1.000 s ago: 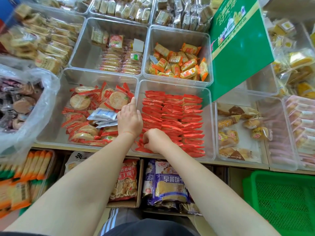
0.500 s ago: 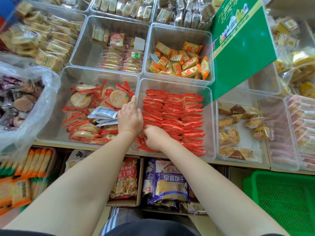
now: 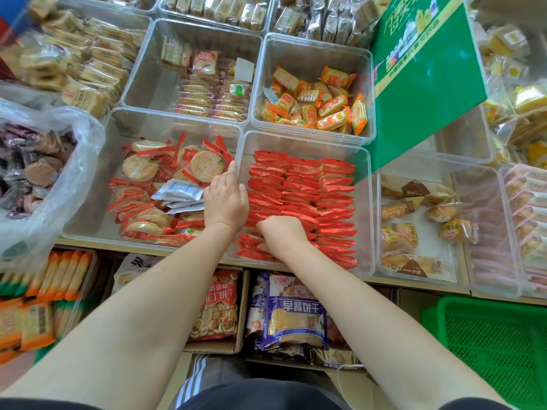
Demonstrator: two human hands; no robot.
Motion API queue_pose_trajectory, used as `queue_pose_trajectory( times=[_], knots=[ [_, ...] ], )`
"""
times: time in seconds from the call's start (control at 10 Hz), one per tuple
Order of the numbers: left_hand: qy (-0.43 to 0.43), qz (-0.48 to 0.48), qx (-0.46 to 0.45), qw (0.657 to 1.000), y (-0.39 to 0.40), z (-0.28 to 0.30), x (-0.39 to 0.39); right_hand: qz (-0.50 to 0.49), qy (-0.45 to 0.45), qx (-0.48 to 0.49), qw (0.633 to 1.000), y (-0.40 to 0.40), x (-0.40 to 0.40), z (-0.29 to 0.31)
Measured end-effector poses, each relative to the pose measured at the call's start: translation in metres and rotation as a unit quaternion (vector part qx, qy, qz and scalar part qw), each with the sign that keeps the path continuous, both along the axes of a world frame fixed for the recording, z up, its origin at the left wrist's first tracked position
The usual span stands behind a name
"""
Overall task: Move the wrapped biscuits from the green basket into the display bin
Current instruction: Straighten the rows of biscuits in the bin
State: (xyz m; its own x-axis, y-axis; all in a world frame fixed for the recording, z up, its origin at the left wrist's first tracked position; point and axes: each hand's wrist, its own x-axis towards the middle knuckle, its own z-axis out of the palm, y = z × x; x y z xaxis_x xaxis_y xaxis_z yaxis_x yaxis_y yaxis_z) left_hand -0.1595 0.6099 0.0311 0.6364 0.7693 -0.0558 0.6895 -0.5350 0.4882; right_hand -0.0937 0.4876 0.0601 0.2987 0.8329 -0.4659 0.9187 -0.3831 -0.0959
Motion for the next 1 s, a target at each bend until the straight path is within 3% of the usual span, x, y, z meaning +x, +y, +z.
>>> queue_pose_trajectory(
  times=[0.3,0.5,0.7,0.8,1.0],
  knots=[
    [0.003,0.008,-0.008,1.000,-0.001,0.003,0.000,0.034,-0.029,-0.062,0.997,0.009,-0.009,0.006],
    [0.002,0.012,-0.014,1.000,-0.001,0.004,0.000,0.009,-0.005,-0.003,1.000,0.000,-0.005,0.004],
    [0.005,0.013,-0.014,1.000,-0.001,0.004,0.000,0.043,-0.015,0.002,0.999,0.002,-0.005,0.010],
    [0.005,0.015,-0.012,1.000,0.000,0.004,0.001,0.096,-0.010,0.074,0.993,0.001,-0.011,0.005],
    [0.003,0.014,0.000,1.000,-0.002,0.006,0.000,0.013,0.039,0.019,0.999,0.007,-0.013,-0.001]
  ],
)
